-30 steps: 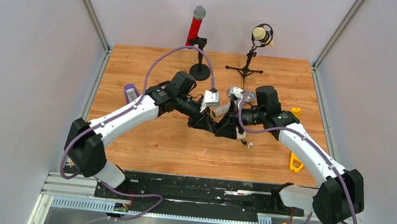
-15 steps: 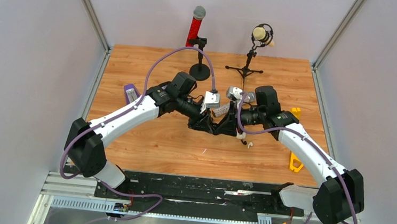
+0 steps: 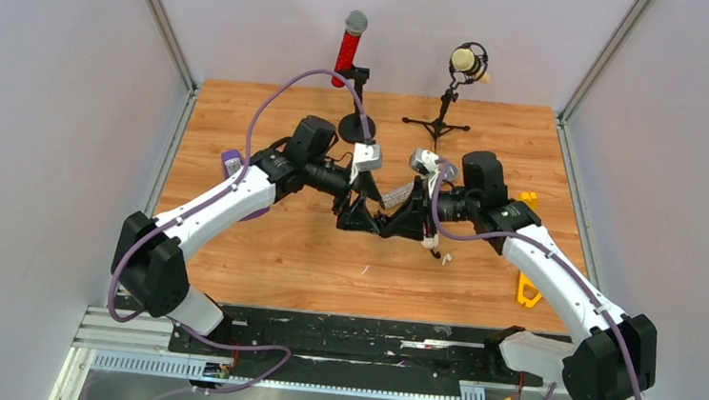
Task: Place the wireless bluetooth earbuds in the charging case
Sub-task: Pass from the left arm to the right, then pass from the right arm to the left, then open the charging case to the charging case.
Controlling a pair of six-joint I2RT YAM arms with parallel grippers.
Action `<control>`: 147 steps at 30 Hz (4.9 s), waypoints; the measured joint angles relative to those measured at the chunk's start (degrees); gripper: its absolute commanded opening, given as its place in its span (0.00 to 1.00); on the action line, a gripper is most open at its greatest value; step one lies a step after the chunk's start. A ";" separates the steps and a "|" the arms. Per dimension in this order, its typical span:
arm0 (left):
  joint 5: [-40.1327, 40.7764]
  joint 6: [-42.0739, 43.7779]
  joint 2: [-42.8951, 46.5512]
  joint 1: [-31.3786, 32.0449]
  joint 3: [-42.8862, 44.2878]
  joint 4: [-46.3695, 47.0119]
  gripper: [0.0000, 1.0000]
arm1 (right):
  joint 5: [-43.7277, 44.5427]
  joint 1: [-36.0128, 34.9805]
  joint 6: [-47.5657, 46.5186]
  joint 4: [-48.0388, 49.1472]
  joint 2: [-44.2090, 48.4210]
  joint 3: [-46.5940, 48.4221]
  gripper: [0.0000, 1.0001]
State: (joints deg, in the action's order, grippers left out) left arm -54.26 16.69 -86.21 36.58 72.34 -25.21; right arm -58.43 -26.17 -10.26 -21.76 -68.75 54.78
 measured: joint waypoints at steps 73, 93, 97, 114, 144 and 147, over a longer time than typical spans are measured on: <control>-12.37 -10.27 0.66 -2.10 -4.22 10.03 0.19 | -1.25 0.81 12.92 16.35 -2.43 0.68 0.61; -12.96 -7.21 3.32 -2.05 -7.54 10.54 0.17 | -1.81 3.02 12.15 15.19 0.81 0.68 0.73; -12.96 -7.21 3.32 -2.05 -7.58 10.93 0.17 | -2.16 3.02 12.37 15.39 0.81 0.66 0.79; -12.72 -7.23 3.32 -2.08 -7.61 10.95 0.17 | 5.16 0.20 11.61 17.11 0.22 -0.22 0.80; -11.87 -7.26 3.32 -2.40 -7.96 10.91 0.14 | 16.33 -0.37 5.40 17.33 5.18 -1.38 0.86; -12.33 -7.30 3.32 -2.14 -7.96 10.95 0.14 | 17.00 -0.37 4.72 17.29 5.70 -1.38 0.86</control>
State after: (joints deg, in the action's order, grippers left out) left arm -66.59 9.39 -82.89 34.44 64.38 -14.26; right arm -41.43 -26.55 -5.54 -4.47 -63.05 53.41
